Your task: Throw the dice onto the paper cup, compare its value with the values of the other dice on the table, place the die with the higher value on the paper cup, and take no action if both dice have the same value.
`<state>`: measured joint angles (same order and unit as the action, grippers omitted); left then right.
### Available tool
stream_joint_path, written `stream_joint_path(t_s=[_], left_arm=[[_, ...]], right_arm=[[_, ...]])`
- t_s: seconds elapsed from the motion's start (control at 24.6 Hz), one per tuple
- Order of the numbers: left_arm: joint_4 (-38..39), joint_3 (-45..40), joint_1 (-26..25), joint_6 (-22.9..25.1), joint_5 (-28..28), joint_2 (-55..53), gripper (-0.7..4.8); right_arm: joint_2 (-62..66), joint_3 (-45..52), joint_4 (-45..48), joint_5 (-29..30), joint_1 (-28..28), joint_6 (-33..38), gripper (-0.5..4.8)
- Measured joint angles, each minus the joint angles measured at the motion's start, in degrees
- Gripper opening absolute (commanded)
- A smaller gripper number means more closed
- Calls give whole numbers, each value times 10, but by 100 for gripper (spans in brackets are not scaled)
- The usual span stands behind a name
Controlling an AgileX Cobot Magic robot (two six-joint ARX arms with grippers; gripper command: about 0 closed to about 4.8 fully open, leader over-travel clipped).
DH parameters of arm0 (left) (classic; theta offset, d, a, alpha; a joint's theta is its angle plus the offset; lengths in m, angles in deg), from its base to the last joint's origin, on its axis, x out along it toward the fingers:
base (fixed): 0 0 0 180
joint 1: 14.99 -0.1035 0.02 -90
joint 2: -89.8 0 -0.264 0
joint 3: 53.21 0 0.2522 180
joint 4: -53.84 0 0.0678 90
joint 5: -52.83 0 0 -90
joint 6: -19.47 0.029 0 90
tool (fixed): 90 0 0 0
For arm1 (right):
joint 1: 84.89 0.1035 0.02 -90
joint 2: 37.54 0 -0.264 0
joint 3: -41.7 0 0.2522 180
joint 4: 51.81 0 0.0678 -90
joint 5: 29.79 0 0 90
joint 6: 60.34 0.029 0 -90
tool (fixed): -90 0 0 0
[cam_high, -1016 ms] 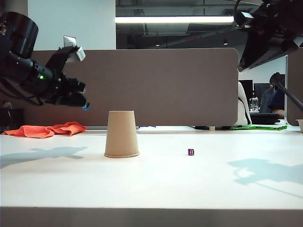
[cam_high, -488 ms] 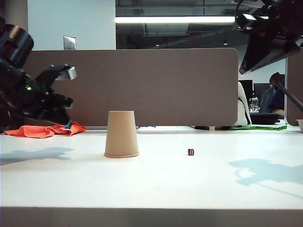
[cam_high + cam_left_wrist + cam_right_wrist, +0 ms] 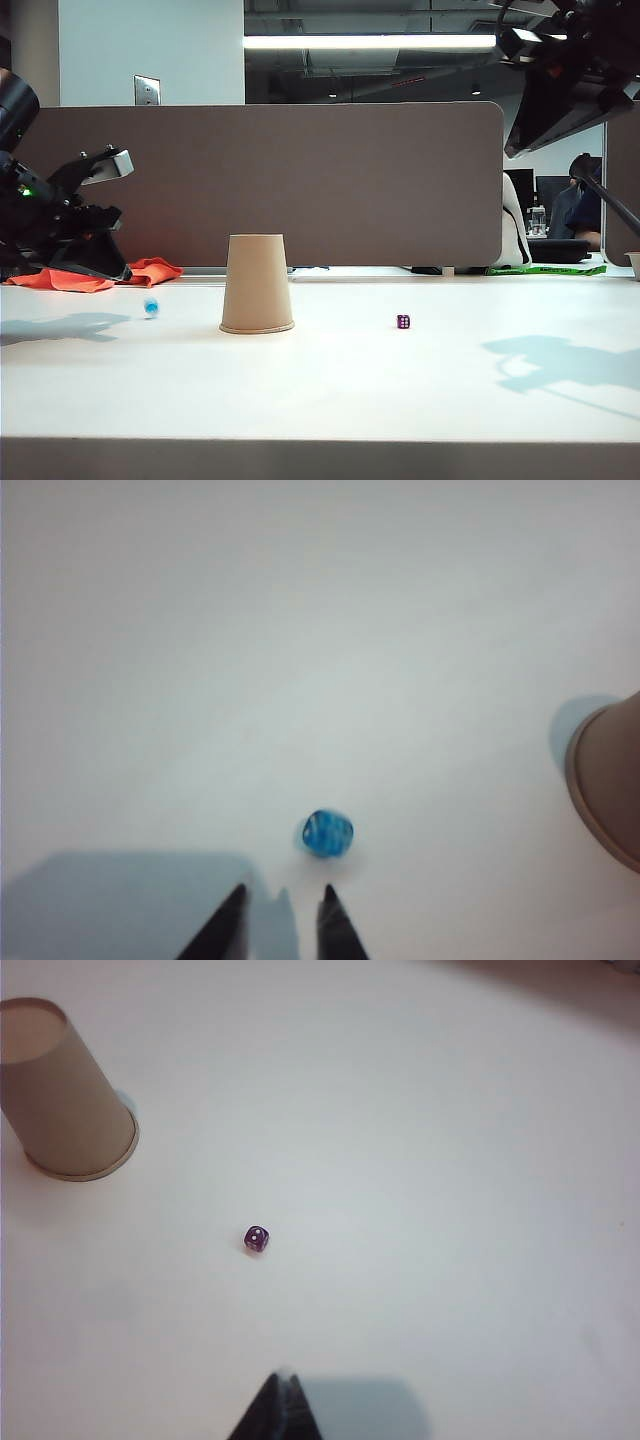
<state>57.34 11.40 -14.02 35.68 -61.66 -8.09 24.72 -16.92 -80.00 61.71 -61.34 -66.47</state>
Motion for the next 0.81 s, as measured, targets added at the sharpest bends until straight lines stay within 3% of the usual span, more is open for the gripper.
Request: stream_joint_path(t_s=[0.12,0.28,0.45,0.57,0.81], left_arm=[[0,0,-1,-2,0,0,86],[3,0,-6,-2,-5,4,28],[2,0,-6,5,-55,6,-6],[-1,0,-6,43,-113,6,-6],[-66,0,-5,59,-124,6,-6]], right_arm=[[0,0,0,0,0,0,-1],[0,0,0,0,0,0,-1],[0,0,0,0,0,0,-1],[0,0,0,0,0,0,-1],[0,0,0,0,0,0,-1]])
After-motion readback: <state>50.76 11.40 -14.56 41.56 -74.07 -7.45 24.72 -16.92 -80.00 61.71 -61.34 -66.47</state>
